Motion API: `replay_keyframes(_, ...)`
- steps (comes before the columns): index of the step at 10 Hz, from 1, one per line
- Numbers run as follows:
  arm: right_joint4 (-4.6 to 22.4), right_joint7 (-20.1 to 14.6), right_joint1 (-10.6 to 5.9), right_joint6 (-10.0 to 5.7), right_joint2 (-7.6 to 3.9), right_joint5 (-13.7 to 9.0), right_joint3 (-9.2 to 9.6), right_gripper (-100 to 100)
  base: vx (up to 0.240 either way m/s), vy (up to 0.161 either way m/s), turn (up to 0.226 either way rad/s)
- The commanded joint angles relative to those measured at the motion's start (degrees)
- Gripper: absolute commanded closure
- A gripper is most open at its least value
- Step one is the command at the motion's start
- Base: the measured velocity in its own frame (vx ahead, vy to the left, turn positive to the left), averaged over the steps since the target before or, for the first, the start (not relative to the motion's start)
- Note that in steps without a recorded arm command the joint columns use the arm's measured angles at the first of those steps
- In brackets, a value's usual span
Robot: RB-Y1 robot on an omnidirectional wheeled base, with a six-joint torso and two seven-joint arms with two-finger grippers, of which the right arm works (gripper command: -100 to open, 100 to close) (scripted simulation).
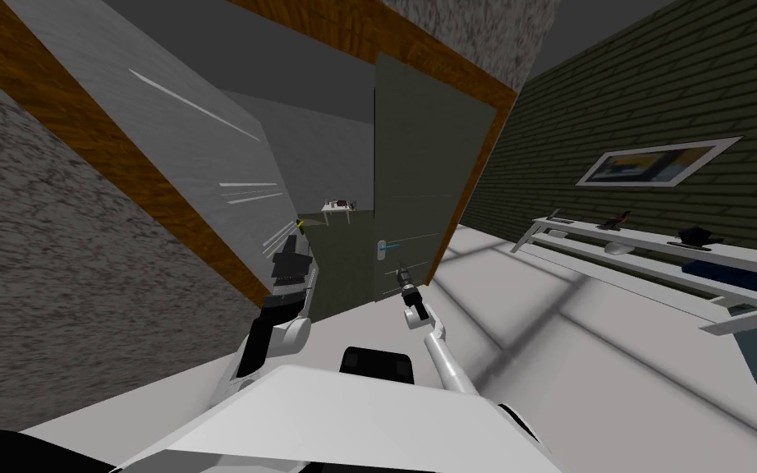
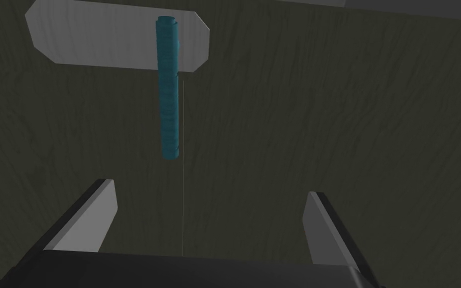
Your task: Push the door open
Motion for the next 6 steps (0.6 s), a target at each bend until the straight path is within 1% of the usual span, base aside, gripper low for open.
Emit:
replay_keyframes(1,2.0,-0.4,-1.22,0.41,0.22,0.1,0.38,-100,0.102,-0.118,0.088)
replay_keyframes(3,5.2,-0.9,-3.25,0.99,0.78,0.3,0.99,-100,0.128,-0.107,0.099)
replay_keyframes(4,6.0,-1.0,-3.71,1.12,0.92,0.4,1.13,-100,0.117,-0.117,0.078)
replay_keyframes(6,7.9,-1.3,-4.91,1.46,1.31,0.5,1.49,-100,0.084,-0.082,0.057)
